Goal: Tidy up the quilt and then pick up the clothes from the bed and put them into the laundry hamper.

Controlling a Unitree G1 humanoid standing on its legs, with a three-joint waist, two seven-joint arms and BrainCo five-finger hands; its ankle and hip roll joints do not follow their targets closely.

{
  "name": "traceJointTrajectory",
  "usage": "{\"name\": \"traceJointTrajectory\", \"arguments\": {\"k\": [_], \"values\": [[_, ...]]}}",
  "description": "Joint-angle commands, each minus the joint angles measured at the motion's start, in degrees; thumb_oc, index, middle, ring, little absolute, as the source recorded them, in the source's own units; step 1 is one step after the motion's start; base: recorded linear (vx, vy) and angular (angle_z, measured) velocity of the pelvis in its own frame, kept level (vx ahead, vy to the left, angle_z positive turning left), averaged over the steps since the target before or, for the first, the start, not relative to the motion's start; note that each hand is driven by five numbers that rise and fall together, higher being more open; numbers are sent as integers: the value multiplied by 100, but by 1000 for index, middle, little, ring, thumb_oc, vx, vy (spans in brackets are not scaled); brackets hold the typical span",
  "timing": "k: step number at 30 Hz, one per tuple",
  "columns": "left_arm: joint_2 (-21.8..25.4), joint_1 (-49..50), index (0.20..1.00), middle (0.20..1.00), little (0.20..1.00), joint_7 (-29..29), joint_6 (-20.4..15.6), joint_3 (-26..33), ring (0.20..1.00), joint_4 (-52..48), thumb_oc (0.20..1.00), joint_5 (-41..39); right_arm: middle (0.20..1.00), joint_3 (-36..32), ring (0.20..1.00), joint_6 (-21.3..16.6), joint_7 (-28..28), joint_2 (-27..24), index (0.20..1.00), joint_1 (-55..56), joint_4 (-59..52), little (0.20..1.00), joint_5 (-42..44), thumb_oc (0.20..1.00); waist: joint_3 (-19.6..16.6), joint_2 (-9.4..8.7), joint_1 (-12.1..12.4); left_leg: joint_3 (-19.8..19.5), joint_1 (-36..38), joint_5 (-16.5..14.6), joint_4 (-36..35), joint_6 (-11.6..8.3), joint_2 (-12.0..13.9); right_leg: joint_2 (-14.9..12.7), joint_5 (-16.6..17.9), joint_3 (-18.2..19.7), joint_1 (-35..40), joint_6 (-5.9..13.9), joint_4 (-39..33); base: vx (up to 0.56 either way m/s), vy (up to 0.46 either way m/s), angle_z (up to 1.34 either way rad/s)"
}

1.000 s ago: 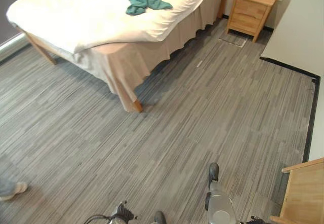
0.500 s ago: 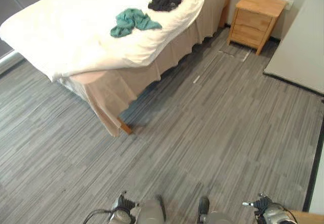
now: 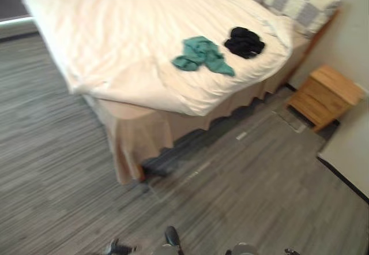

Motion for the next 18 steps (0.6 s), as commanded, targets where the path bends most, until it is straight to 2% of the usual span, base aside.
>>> {"name": "traceJointTrajectory", "arguments": {"k": [1,2,3,4,5,6,9,11,13,14,15,16,17,18], "values": [[27,109,1000,1000,1000,23,20,-17,1000,-30,1000,49,1000,-237,1000,37,-26,-140,1000,-389,-73,1000,80,1000,356,9,0,67,206,-401,283,-797,613,115,1295,359,197,231,-1349,455,-251,83],[45,43,1000,1000,1000,2,-20,-90,1000,-52,1000,94,1000,-231,1000,33,-32,-126,1000,-362,-103,1000,178,1000,317,-39,-176,-256,443,-551,179,-974,575,235,1356,710,59,268,-2710,700,-374,92],[63,-70,1000,1000,1000,-2,-52,-135,1000,-35,1000,170,1000,-263,1000,28,-11,-106,1000,-357,-133,1000,250,1000,289,-42,-370,-546,670,-682,96,-1152,633,209,1656,1228,-277,439,-3408,712,-373,106],[57,-69,1000,1000,1000,-2,-54,-135,1000,-32,1000,172,1000,-262,1000,29,-10,-112,1000,-355,-133,1000,251,1000,290,-14,-377,-553,687,-695,85,-1162,659,236,1667,1202,-234,438,-3454,569,-286,110],[66,-104,1000,1000,1000,-7,-60,-148,1000,-12,1000,232,1000,-290,1000,32,19,-92,1000,-327,-136,1000,253,1000,264,12,-482,-679,857,-760,38,-1274,744,143,1817,1454,-473,478,-3611,409,-220,124],[54,-96,1000,1000,1000,-12,-82,-147,1000,6,1000,242,1000,-288,1000,39,42,-87,1000,-295,-126,1000,234,1000,248,66,-537,-792,1025,-832,14,-1363,836,133,1914,1522,-611,478,-3686,404,-220,106],[22,-74,1000,1000,1000,-12,-99,-132,1000,43,1000,211,1000,-243,1000,46,67,-110,1000,-211,-108,1000,164,1000,242,101,-612,-1012,1195,-936,68,-1444,902,165,2016,1413,-573,478,-3695,359,-236,69],[-7,-23,1000,1000,1000,-6,-117,-76,1000,50,1000,83,1000,-173,1000,48,103,-201,1000,-182,-70,1000,23,1000,178,144,-696,-1283,1283,-1088,324,-1484,1017,314,1926,1487,-564,478,-3367,435,-374,74],[-54,-24,1000,1000,1000,87,-125,93,1000,54,1000,-218,1000,-47,1000,49,60,-351,1000,-220,-5,1000,-179,1000,219,245,-623,-1477,994,-790,840,-1537,1149,425,1862,1425,-435,427,-3418,131,-244,65],[-93,-56,1000,1000,1000,172,-119,161,1000,16,1000,-413,1000,-32,1000,57,-3,-442,1000,-235,24,1000,-263,1000,251,284,-613,-1556,673,-526,1286,-1613,1249,449,1800,1250,-253,339,-3536,72,-255,28],[-127,-104,1000,1000,1000,255,-152,186,1000,-63,1000,-546,1000,-15,1000,74,-57,-506,1000,-237,45,1000,-324,1000,286,262,-540,-1456,373,-309,1523,-1611,1274,405,1714,1109,-81,294,-3643,35,-170,33],[-128,-105,1000,1000,1000,257,-150,184,1000,-65,1000,-548,1000,-17,1000,72,-58,-506,1000,-240,49,1000,-325,1000,282,268,-562,-1488,336,-321,1561,-1614,1282,406,1720,1081,-73,291,-3657,94,-187,60],[-137,-130,1000,1000,1000,460,-287,327,1000,-247,1000,-801,1000,77,1000,63,-186,-628,1000,-252,29,1000,-485,1000,291,268,-447,-1355,-172,-430,1421,-1496,1013,394,1539,908,214,244,-3841,131,-157,66],[-149,-114,1000,1000,1000,590,-351,428,1000,-374,1000,-979,1000,96,1000,64,-219,-673,1000,-244,-8,1000,-575,1000,309,283,-381,-1322,-346,-459,1301,-1481,897,398,1497,883,318,210,-3861,141,-182,75]]}}
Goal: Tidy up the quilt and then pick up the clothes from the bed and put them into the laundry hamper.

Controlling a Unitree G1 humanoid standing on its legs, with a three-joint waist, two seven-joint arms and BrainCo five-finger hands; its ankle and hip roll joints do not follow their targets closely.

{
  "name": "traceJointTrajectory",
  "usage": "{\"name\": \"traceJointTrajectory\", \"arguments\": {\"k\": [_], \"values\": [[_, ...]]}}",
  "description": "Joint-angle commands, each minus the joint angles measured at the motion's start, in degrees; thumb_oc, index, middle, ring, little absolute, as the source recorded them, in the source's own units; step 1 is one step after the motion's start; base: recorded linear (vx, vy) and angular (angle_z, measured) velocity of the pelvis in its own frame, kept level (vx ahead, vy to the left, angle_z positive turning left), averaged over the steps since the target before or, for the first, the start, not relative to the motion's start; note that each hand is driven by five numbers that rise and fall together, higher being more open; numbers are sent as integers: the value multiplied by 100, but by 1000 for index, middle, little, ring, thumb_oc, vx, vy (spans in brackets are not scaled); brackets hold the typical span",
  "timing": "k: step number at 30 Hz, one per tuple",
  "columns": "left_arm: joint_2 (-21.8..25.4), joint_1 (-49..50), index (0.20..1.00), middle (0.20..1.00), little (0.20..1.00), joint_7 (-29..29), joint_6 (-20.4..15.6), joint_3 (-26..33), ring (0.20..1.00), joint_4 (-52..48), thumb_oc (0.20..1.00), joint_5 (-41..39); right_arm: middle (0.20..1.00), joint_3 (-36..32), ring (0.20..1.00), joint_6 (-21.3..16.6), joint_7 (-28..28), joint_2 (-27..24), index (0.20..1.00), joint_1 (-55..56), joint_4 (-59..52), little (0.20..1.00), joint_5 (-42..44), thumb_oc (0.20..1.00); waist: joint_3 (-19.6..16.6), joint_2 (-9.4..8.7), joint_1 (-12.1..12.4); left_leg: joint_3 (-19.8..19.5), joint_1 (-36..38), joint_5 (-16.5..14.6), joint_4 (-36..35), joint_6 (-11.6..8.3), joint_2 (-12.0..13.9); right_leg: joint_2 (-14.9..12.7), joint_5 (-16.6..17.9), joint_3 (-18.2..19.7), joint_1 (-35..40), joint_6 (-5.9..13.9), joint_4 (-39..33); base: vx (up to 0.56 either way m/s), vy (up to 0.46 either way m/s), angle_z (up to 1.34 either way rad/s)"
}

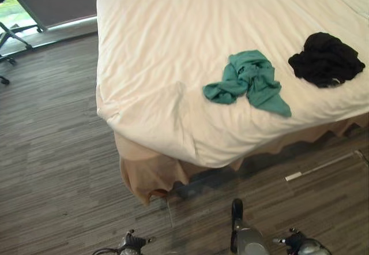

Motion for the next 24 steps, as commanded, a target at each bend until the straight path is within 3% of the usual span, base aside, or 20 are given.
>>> {"name": "traceJointTrajectory", "arguments": {"k": [1,3,4,6,7,11,14,18,22,24], "values": [[389,-62,1000,1000,1000,685,-257,189,1000,-432,1000,-869,1000,32,1000,-4,-262,-154,1000,134,179,1000,-417,1000,175,-12,123,362,-587,126,-683,367,-263,-506,-731,44,220,1112,0,66,-73,53],[388,46,1000,1000,1000,862,-384,475,1000,-888,1000,-1243,1000,5,1000,-16,-315,-162,1000,232,101,1000,-536,1000,124,140,80,751,-335,295,-1244,316,-158,-476,-758,-116,227,1131,26,44,-6,46],[479,138,1000,1000,1000,1072,-581,602,1000,-1489,1000,-1437,1000,31,1000,-44,-356,-209,1000,252,33,1000,-560,1000,186,184,133,624,-292,377,-1288,273,-183,-422,-773,-87,215,1152,36,5,9,11],[715,248,1000,1000,1000,1296,-802,707,1000,-2903,1000,-1322,1000,-116,1000,-90,-419,-177,1000,434,-196,1000,-567,1000,140,224,74,767,-155,483,-1633,210,-108,-508,-712,-229,203,1196,18,-4,3,-21],[716,260,1000,1000,1000,1297,-790,714,1000,-2922,1000,-1317,1000,-113,1000,-88,-418,-174,1000,435,-199,1000,-567,1000,128,216,75,772,-173,505,-1639,213,-115,-512,-691,-223,182,1191,12,31,9,-7],[1480,104,1000,1000,1000,1492,-986,834,1000,-4044,1000,-511,1000,-103,1000,-265,-396,-156,1000,615,-396,1000,-578,1000,119,250,1,927,73,546,-1920,152,-53,-489,-668,-150,147,1256,13,13,4,10],[2362,-321,1000,1000,1000,1394,-952,646,1000,-5202,1000,515,1000,4,1000,-328,-271,-210,1000,693,-423,1000,-675,1000,180,291,-147,1067,176,502,-1962,127,-26,-469,-636,-22,58,1300,29,-10,15,-20],[2633,-952,1000,1000,1000,1239,-771,131,1000,-5252,1000,1141,1000,91,1000,-267,-191,-278,1000,641,-262,1000,-818,1000,221,334,-316,1182,206,449,-1966,139,-60,-474,-599,80,-72,1322,63,-10,38,-17],[2780,-2488,1000,1000,1000,1142,-385,-1127,1000,-4296,1000,1985,1000,175,1000,-215,-238,-460,1000,381,-165,1000,-879,1000,345,378,-607,1325,120,435,-1938,186,-133,-481,-492,287,-419,1352,186,-49,64,-31],[2630,-3114,1000,1000,1000,978,-216,-1781,1000,-3568,1000,2370,1000,241,1000,-238,-270,-509,1000,294,-138,1000,-878,1000,376,377,-764,1424,100,416,-1915,202,-156,-489,-479,362,-542,1367,250,-48,51,-30]]}}
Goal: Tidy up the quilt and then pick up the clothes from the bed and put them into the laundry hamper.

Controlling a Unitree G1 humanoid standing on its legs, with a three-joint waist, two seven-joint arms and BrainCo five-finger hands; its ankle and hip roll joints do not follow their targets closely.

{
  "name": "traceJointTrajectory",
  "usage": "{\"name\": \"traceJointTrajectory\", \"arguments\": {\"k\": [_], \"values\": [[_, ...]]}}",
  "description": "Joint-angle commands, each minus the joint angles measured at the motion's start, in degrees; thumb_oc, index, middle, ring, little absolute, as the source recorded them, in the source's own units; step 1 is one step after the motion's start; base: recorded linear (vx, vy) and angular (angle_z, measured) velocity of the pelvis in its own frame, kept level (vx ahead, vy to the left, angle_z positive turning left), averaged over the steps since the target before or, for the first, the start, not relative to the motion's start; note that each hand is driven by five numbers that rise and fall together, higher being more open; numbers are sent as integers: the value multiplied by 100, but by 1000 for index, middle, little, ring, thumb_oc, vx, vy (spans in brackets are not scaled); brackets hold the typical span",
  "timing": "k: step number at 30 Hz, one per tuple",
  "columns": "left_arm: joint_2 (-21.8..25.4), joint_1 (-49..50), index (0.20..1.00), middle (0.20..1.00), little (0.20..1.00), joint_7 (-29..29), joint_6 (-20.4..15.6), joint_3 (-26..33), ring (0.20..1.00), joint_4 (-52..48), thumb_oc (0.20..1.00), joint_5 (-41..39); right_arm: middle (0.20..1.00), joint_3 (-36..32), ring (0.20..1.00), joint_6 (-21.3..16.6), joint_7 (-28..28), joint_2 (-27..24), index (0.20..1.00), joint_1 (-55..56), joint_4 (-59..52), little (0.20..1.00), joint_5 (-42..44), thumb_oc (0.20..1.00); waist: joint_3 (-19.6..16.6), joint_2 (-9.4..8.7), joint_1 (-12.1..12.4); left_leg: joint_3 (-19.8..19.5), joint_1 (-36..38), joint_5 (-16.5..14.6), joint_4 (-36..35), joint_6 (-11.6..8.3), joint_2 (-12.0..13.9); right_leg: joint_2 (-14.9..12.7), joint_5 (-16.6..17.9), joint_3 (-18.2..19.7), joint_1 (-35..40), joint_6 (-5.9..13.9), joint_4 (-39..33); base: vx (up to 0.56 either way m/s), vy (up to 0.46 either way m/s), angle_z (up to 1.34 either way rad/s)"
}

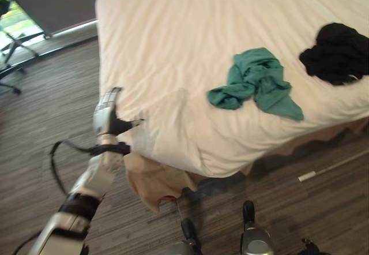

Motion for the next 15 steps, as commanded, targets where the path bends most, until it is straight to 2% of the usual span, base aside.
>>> {"name": "traceJointTrajectory", "arguments": {"k": [1,2,5,6,7,8,11,15], "values": [[-140,-911,1000,1000,1000,-170,290,-308,1000,1036,1000,982,1000,170,1000,64,-97,-176,1000,-175,88,1000,-166,1000,148,-192,-225,173,554,-310,143,-407,391,-412,-159,161,-506,718,305,-15,43,-30],[-468,-1283,1000,1000,1000,-407,447,-758,1000,1894,1000,1310,1000,197,1000,57,-127,-167,1000,-238,103,1000,-134,1000,164,-199,-326,232,561,-361,189,-387,372,-415,-152,208,-561,724,340,-6,32,-28],[-745,-1421,1000,1000,1000,-576,496,-888,1000,2471,1000,1337,1000,185,1000,54,-157,-164,1000,-263,96,1000,-84,1000,166,-208,-374,266,577,-391,206,-373,352,-423,-141,217,-589,727,359,3,19,-26],[-901,-1410,802,802,802,-662,520,-886,802,2785,802,1318,1000,157,1000,55,-168,-150,1000,-251,88,1000,-36,1000,156,-211,-389,289,604,-409,207,-363,338,-429,-130,223,-581,727,351,9,16,-18],[-997,-1364,266,266,266,-774,543,-889,266,3010,266,1303,1000,134,1000,62,-179,-154,1000,-263,56,1000,0,1000,145,-222,-410,305,628,-423,206,-359,329,-432,-117,217,-584,727,346,14,14,-12],[-1054,-1353,200,200,200,-828,551,-905,200,3177,200,1366,1000,103,1000,64,-185,-165,1000,-267,35,1000,25,1000,137,-224,-412,321,643,-432,204,-355,326,-436,-109,211,-573,727,339,0,0,0],[-1099,-1220,200,200,200,-1025,770,-915,200,3722,200,1669,1000,-104,1000,103,-254,-262,1000,-408,-6,1000,218,1000,91,-253,-394,333,700,-456,187,-343,309,-456,-85,185,-540,723,338,2,8,-3],[-861,-376,200,200,200,-1128,921,-348,200,3919,200,1737,1000,-377,1000,168,-327,-810,1000,-552,-559,1000,80,1000,-18,-293,-221,266,825,-510,168,-330,304,-490,-89,79,-361,710,327,13,-3,-1]]}}
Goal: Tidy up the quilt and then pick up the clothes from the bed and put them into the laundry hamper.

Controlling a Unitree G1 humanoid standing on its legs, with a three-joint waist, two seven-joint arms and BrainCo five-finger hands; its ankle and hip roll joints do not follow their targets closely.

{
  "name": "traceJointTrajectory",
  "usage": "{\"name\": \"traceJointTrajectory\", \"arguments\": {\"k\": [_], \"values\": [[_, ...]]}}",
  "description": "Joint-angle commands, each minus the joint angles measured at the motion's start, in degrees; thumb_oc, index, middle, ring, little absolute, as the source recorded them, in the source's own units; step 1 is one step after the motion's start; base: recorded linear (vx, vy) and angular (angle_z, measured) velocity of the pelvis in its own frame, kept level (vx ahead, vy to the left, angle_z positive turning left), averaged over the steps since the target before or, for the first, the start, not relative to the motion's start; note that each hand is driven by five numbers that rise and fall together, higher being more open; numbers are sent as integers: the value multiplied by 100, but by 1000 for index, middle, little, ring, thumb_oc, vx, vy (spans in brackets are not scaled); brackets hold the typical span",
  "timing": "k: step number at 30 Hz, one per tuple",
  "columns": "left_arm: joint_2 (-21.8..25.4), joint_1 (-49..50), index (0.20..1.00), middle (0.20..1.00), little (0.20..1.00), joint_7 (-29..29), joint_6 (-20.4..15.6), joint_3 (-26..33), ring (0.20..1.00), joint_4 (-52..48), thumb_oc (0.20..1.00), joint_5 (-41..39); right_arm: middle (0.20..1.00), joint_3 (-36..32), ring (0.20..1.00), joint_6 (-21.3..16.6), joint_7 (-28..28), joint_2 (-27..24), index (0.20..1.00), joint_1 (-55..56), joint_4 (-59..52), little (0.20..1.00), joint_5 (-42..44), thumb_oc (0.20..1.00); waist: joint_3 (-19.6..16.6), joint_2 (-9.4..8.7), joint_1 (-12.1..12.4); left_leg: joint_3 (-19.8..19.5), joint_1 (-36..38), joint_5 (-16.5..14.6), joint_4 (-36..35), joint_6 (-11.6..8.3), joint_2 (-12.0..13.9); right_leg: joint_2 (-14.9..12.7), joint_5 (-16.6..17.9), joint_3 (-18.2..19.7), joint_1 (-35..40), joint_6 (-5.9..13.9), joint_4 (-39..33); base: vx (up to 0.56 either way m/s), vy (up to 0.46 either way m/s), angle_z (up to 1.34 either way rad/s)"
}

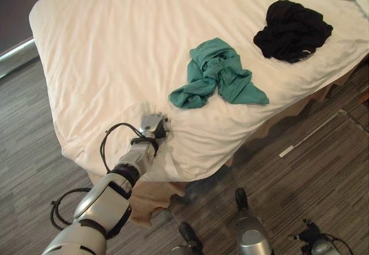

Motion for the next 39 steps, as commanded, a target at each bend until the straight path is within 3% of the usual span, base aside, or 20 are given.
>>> {"name": "traceJointTrajectory", "arguments": {"k": [1,4,6,9,12,13,14,20,21,22,23,25,31,34,38,39], "values": [[702,1227,200,200,200,-358,535,743,200,981,200,113,1000,-368,1000,55,-219,-748,1000,-185,-649,1000,-47,1000,-212,-328,406,-13,528,-385,157,-271,259,-554,-146,-193,-431,772,307,42,5,-8],[763,2343,200,200,200,-217,533,1589,200,1002,200,-352,1000,-702,1000,42,-388,-1303,1000,-144,-1985,1000,-297,1000,-280,-379,564,-68,617,-399,123,-258,250,-576,-140,-262,-323,768,326,23,6,-8],[631,3057,1000,1000,1000,-207,483,1942,1000,1037,1000,-488,1000,-919,1000,27,-418,-1640,1000,-231,-2903,1000,-468,1000,-312,-411,689,-110,669,-423,106,-238,239,-598,-140,-304,-256,765,338,22,14,4],[375,3775,1000,1000,1000,-294,444,2183,1000,1132,1000,-632,1000,-866,1000,-92,-504,-2018,1000,-698,-4077,1000,-819,1000,-347,-459,924,-166,718,-460,93,-200,226,-627,-140,-346,-177,757,343,11,14,6],[34,4187,1000,1000,1000,-314,539,2274,1000,1304,1000,-747,1000,-458,1000,-61,-529,-2050,1000,-1596,-4625,1000,-1035,1000,-320,-521,1181,-272,664,-423,80,-172,219,-664,-121,-426,-158,726,346,-10,-14,16],[-129,4346,1000,1000,1000,-341,603,2217,1000,1427,1000,-725,1000,-60,1000,0,-483,-2007,1000,-2230,-4789,1000,-1213,1000,-288,-547,1364,-339,653,-444,88,-176,239,-674,-141,-493,-105,722,335,-32,-29,15],[-137,4343,1000,1000,1000,-338,603,2239,1000,1429,1000,-725,1000,-29,1000,2,-487,-2003,1000,-2273,-4772,1000,-1211,1000,-287,-557,1340,-342,632,-413,79,-171,225,-686,-120,-491,-127,717,334,-25,-28,7],[-422,4437,1000,1000,1000,-390,641,1868,1000,1609,1000,-731,1000,1537,1000,0,-195,-1346,1000,-4561,-4589,1000,-959,1000,60,-633,1830,-609,212,-260,119,-206,270,-740,-99,-623,-316,687,368,-111,-27,22],[-325,4312,1000,1000,1000,-387,607,1690,1000,1582,1000,-720,793,1937,793,-9,-95,-1172,793,-5281,-4265,793,-689,793,250,-624,1962,-713,-34,-208,206,-230,298,-756,-109,-648,-471,670,437,-191,-31,24],[-337,4289,1000,1000,1000,-388,606,1707,1000,1588,1000,-722,416,1973,416,-26,-106,-1162,416,-5348,-4212,416,-672,416,260,-618,1942,-720,-62,-213,227,-231,301,-758,-113,-649,-493,667,450,-171,-28,21],[-288,4212,1000,1000,1000,-371,586,1581,1000,1546,1000,-692,200,2159,200,-58,-54,-1039,200,-5621,-4070,200,-553,200,359,-601,2000,-767,-198,-194,295,-248,326,-781,-120,-681,-574,656,488,-115,-26,19],[-160,4050,1000,1000,1000,-377,504,1172,1000,1389,1000,-594,200,2561,200,-111,92,-590,200,-6131,-3650,200,-306,200,656,-489,2201,-908,-593,-180,545,-314,390,-840,-159,-791,-733,642,612,-175,-48,40],[-7,3771,1000,1000,1000,-277,470,956,1000,1352,1000,-720,200,2920,200,-150,227,180,200,-6369,-2775,200,-136,200,975,-244,2405,-1119,-1284,-7,771,-421,414,-1006,-134,-1039,-1070,656,790,-102,-22,33],[39,3365,1000,1000,1000,-86,485,855,1000,1329,1000,-934,200,2971,200,-188,260,732,200,-6123,-2484,200,122,200,1327,-72,2452,-1236,-1791,69,874,-452,420,-1080,-195,-1136,-1531,654,1094,-134,9,15],[-24,3022,1000,1000,1000,45,482,819,1000,1225,1000,-1152,200,3156,200,-228,334,1040,200,-5742,-2362,200,8,200,1362,-46,2423,-1271,-2165,78,984,-451,420,-1115,-243,-1147,-1912,646,1293,-75,1,12],[-116,2813,1000,1000,1000,146,484,744,1000,1029,1000,-1352,200,3385,200,-195,517,1446,200,-5217,-2179,200,-119,200,1362,-16,2427,-1301,-2454,62,1138,-448,420,-1141,-302,-1171,-2136,630,1458,-36,-19,-2]]}}
